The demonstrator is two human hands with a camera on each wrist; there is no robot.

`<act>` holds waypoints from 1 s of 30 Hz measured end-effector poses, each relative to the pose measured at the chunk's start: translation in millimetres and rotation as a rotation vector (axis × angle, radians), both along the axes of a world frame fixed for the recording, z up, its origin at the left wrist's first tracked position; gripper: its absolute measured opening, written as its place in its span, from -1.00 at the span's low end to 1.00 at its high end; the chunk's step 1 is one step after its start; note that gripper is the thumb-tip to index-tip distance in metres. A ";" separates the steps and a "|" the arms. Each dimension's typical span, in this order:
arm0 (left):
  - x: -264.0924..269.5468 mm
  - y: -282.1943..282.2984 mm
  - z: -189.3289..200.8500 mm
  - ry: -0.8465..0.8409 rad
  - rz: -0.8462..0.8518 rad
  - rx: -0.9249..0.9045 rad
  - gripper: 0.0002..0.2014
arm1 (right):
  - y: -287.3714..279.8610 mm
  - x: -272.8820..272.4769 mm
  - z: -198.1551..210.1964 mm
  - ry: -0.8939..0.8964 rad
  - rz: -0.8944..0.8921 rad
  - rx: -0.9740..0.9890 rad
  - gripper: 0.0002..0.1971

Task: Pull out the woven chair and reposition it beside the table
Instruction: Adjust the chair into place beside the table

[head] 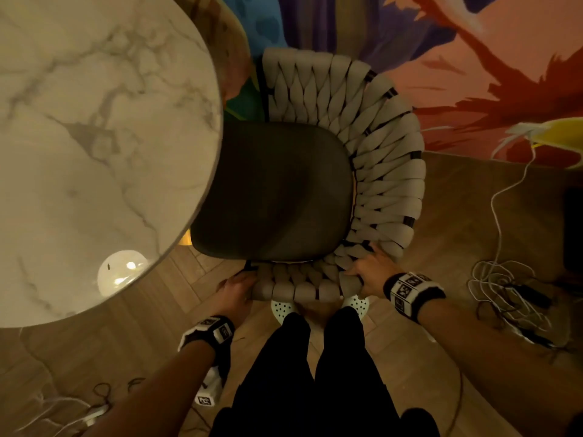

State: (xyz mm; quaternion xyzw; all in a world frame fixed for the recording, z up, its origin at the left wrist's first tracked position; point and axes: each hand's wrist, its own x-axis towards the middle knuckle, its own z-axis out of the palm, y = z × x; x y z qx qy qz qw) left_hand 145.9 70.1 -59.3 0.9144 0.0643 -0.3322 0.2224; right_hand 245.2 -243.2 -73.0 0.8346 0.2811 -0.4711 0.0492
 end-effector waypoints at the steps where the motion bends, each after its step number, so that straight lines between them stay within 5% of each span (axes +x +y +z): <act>1: 1.9 0.3 0.5 -0.010 -0.008 -0.009 -0.52 | -0.1 1.3 -3.3 -0.001 0.017 -0.019 -0.42; 30: 11.0 25.3 1.8 0.012 0.013 0.093 -0.60 | 34.9 3.9 23.9 0.031 -0.177 0.101 -0.44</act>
